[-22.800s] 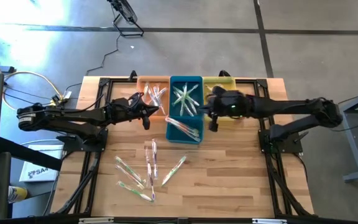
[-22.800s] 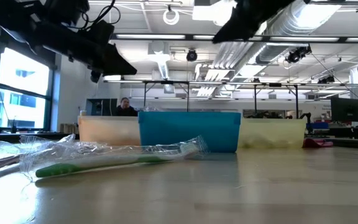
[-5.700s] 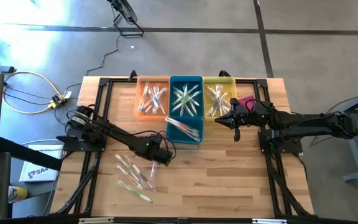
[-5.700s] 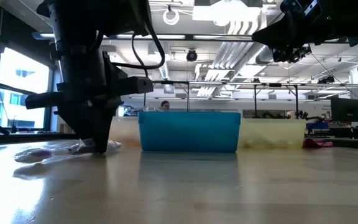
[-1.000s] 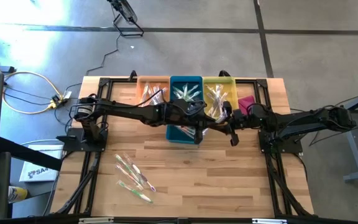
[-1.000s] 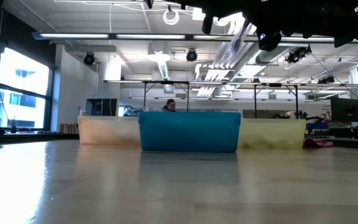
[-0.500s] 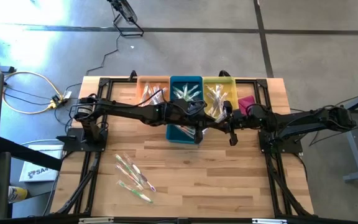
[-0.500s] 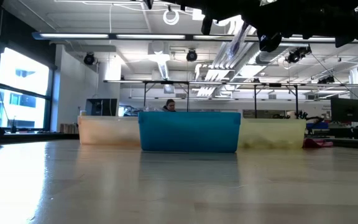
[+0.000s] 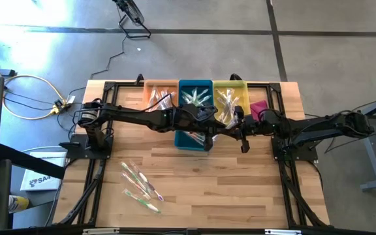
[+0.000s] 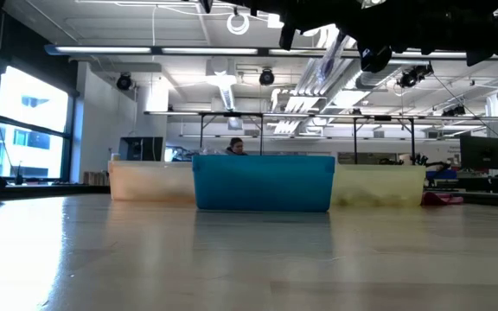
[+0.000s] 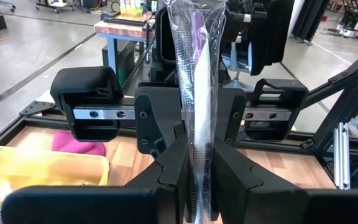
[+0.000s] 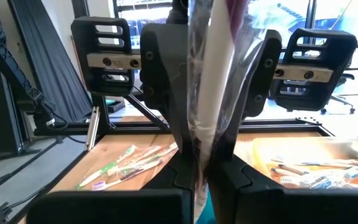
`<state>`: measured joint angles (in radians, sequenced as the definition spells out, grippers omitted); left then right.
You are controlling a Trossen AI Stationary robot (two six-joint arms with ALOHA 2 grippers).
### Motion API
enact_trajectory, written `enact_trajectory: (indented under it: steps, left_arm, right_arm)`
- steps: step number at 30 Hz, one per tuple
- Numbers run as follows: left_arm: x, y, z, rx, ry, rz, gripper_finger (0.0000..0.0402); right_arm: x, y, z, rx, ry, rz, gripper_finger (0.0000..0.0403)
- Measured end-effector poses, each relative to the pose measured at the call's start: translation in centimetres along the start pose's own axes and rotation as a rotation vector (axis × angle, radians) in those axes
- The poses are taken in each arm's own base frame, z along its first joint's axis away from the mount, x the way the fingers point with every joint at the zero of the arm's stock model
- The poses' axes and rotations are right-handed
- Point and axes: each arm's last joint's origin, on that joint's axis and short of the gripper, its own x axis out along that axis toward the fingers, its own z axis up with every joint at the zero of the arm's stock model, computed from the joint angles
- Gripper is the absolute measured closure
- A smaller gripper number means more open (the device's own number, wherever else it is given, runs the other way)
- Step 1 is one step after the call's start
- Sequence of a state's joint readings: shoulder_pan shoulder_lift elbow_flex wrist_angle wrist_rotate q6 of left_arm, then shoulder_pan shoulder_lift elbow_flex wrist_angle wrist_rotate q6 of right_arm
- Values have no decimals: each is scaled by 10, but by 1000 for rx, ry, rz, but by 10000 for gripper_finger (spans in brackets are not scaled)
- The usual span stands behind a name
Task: Pick & Place Toothbrushes
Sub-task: Put the violet toothbrush into the yellow bin
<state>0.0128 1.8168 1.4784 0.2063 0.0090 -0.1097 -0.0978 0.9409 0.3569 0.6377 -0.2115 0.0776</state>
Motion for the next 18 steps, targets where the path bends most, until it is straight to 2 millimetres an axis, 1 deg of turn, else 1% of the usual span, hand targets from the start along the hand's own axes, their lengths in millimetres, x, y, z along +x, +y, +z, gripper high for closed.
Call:
enact_trajectory:
  steps: [5, 13, 18]
  left_arm:
    - [0, 0, 0, -54, -1, 1, 329]
    - [0, 0, 0, -59, -2, -1, 271]
    - [0, 0, 0, -53, -1, 0, 259]
  right_arm:
    - [0, 0, 0, 0, -1, 0, 388]
    - [0, 0, 0, 1, 0, -1, 388]
    - [0, 0, 0, 1, 2, -1, 388]
